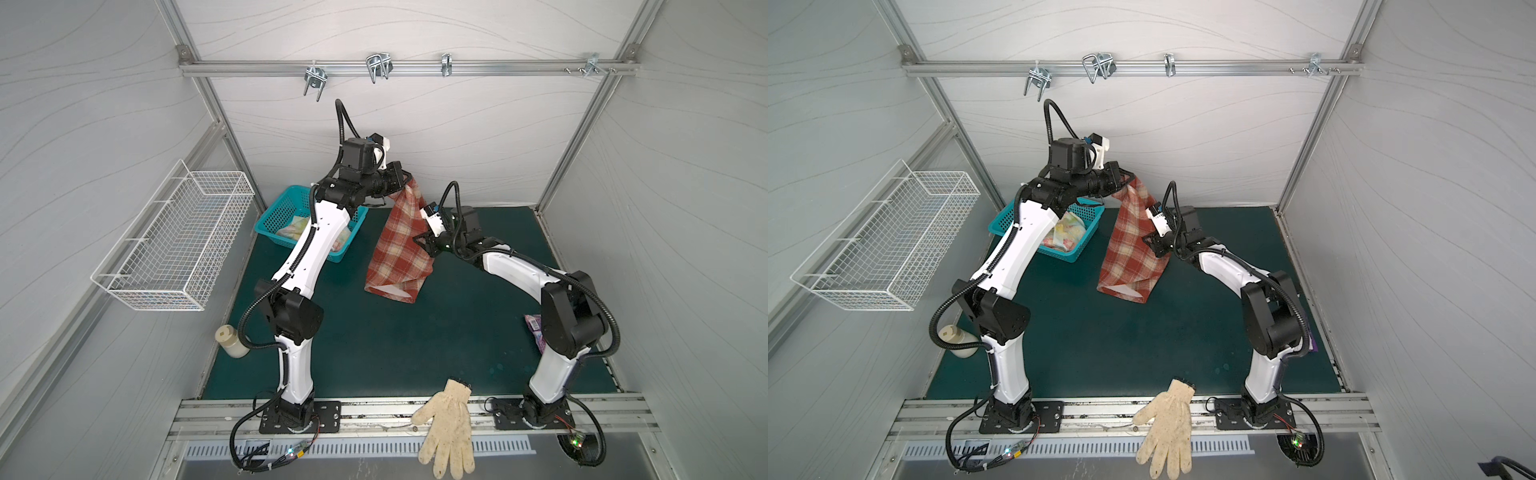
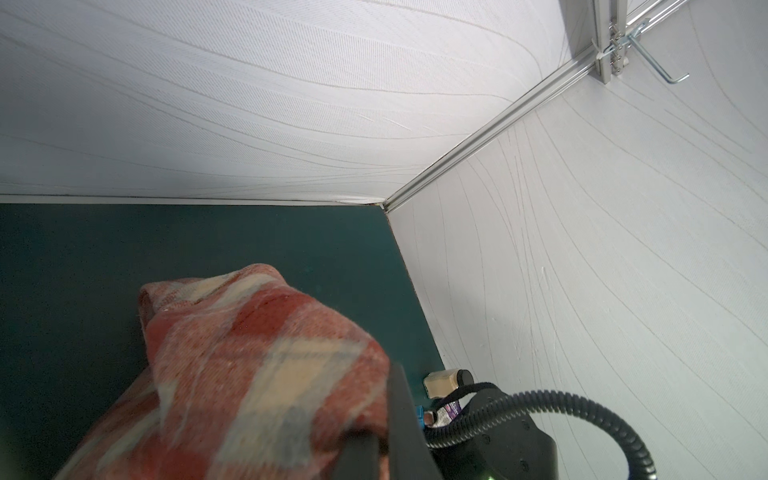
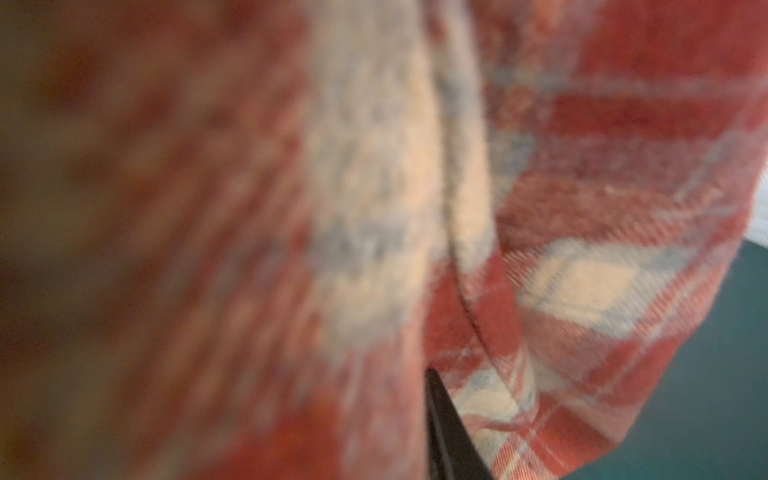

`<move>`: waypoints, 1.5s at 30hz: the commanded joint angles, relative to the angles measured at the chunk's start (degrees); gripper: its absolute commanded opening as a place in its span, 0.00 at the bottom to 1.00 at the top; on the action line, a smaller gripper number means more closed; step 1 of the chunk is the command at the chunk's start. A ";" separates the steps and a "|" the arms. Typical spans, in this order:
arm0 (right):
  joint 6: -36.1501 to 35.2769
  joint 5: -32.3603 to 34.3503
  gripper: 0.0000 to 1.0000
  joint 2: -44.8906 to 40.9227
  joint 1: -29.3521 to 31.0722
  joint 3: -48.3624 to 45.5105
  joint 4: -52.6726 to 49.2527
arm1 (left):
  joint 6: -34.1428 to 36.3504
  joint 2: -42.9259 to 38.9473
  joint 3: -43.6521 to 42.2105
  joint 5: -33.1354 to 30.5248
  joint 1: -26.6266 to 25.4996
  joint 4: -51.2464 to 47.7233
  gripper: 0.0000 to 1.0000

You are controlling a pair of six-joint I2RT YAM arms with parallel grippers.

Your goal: Fold and stack the skirts

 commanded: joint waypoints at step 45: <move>16.35 21.50 0.94 -16.44 -2.91 4.14 -39.55 | -8.25 -38.85 -79.98 -5.42 -0.65 37.61 0.00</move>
